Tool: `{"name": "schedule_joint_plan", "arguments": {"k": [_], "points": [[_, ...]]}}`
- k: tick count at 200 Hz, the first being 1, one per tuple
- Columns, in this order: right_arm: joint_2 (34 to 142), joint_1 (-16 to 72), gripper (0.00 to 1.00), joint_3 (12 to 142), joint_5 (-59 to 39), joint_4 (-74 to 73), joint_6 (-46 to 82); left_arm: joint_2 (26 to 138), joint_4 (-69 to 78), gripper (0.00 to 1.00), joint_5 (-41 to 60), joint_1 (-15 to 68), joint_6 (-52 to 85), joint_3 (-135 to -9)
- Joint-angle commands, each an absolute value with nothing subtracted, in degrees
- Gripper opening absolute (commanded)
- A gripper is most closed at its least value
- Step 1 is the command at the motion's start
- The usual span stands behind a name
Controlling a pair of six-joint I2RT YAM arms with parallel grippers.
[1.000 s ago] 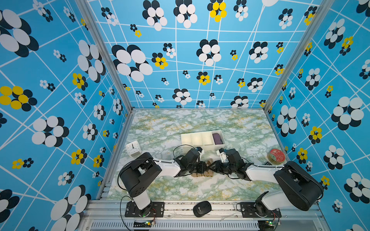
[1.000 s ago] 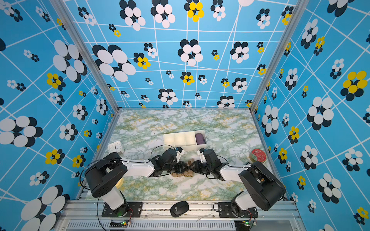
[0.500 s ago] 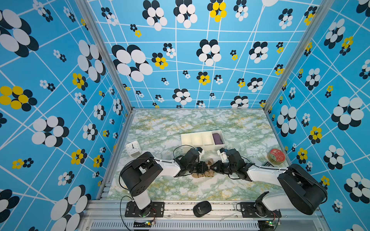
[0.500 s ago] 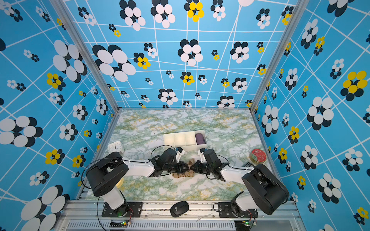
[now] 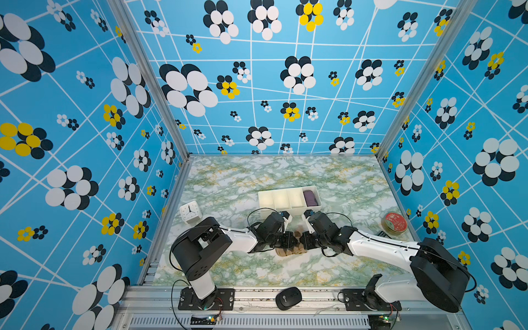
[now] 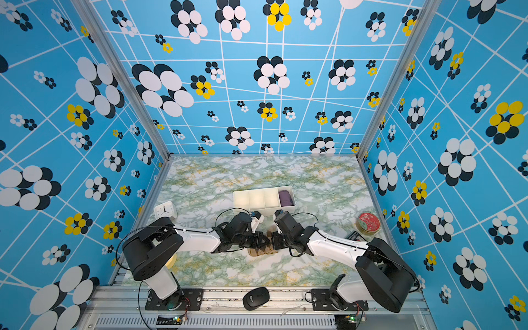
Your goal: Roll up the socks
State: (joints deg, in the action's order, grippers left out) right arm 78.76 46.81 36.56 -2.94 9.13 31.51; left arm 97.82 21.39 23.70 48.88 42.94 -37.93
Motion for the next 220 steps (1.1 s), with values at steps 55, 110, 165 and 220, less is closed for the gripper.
{"name": "schedule_joint_plan", "arguments": {"k": [55,110,165,220], "points": [[84.6,54.7,0.06,47.5,15.2,23.2,28.5,94.6,13.5,0.13,22.8,47.7,43.5,-35.0],[91.6,59.1,0.03,53.8,21.0,28.5,31.0,95.7,15.9,0.13,21.8,46.8,43.8,-33.7],[90.7,60.3,0.08,53.3,18.1,26.6,31.7,98.9,19.8,0.13,20.5,46.2,44.8,-33.6],[86.8,60.3,0.21,49.6,11.7,19.8,30.4,99.1,18.6,0.13,20.5,46.0,44.2,-34.1]]}}
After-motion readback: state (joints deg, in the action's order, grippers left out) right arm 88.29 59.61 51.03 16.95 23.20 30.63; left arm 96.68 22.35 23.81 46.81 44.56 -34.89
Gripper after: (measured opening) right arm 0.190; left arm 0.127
